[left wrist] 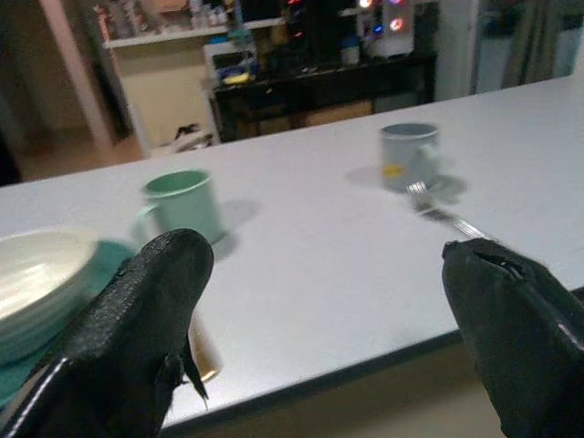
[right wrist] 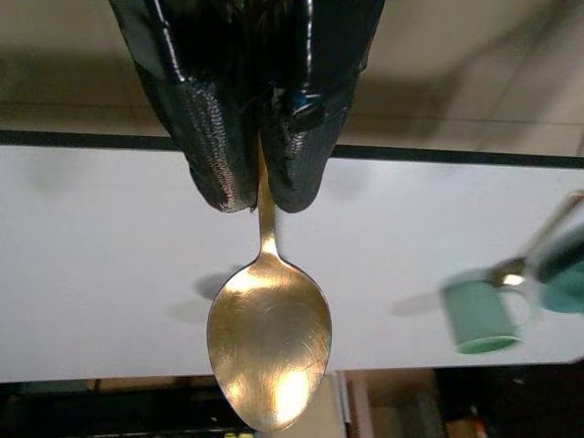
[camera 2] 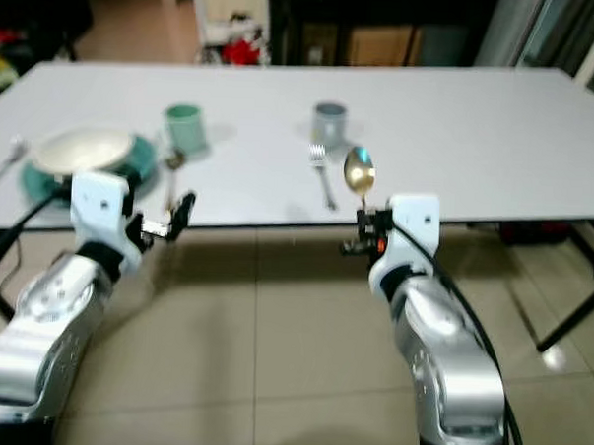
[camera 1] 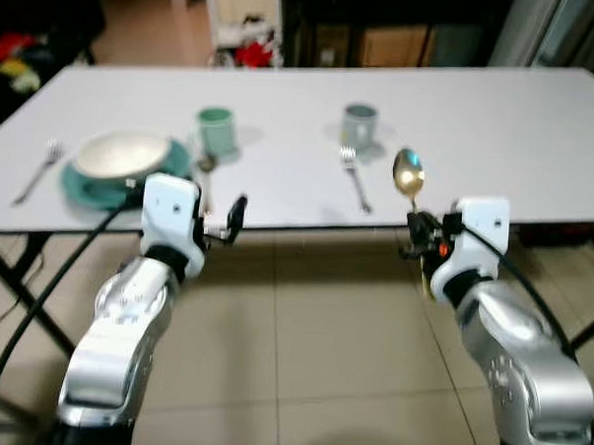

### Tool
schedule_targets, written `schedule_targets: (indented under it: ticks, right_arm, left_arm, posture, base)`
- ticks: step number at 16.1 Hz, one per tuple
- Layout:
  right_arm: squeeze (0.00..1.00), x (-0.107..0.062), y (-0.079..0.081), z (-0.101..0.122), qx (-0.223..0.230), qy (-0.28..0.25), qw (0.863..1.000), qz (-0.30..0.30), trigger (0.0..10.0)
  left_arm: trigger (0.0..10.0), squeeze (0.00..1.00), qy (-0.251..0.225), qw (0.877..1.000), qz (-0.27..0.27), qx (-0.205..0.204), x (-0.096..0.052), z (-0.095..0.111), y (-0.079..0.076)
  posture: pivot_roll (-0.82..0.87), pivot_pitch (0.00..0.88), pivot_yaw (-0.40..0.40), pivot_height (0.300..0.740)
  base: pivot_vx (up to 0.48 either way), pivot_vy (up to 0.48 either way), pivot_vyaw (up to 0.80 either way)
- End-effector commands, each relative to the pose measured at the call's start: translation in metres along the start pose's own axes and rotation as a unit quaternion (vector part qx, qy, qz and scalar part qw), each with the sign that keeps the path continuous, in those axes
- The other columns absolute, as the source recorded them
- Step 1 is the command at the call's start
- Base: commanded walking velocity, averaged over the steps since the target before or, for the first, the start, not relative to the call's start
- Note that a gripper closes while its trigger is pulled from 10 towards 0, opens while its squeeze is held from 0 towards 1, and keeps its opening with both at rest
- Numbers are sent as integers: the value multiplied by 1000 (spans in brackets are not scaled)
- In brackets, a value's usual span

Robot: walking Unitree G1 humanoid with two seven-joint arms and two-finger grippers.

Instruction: Setting the table

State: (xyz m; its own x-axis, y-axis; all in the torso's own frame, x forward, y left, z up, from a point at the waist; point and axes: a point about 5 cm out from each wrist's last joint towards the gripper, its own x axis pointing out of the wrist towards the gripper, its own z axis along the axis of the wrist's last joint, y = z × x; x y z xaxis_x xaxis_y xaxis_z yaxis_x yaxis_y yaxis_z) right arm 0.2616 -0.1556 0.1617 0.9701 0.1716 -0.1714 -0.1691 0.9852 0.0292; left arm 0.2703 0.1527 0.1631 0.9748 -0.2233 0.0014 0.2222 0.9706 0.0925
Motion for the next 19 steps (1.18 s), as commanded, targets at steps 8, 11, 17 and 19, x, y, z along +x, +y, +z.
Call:
schedule_targets:
  ticks: [8,11,17,19]
  right_arm:
    - [0,23,7,-2,-4,24,1000,8,10000]
    - [0,33,13,-2,0,31,999,24,10000]
    - [0,50,17,-14,14,87,996,-1,10000]
    - [0,58,23,-19,12,113,993,8,10000]
  left_arm:
    - [10000,0,2,1000,3,2,-4,3,0]
    - [10000,0,2,1000,6,4,-4,4,1]
    - [10000,0,17,998,-66,12,-4,0,-11]
    - [10000,0,39,987,-152,36,-9,-7,-23]
  posture:
    - [103,0,25,740]
    - [110,0,20,740]
    - [112,0,27,740]
    - [113,0,32,740]
  base:
    - [368,0,0]
    - [369,0,0]
    - [296,0,0]
    - [0,0,0]
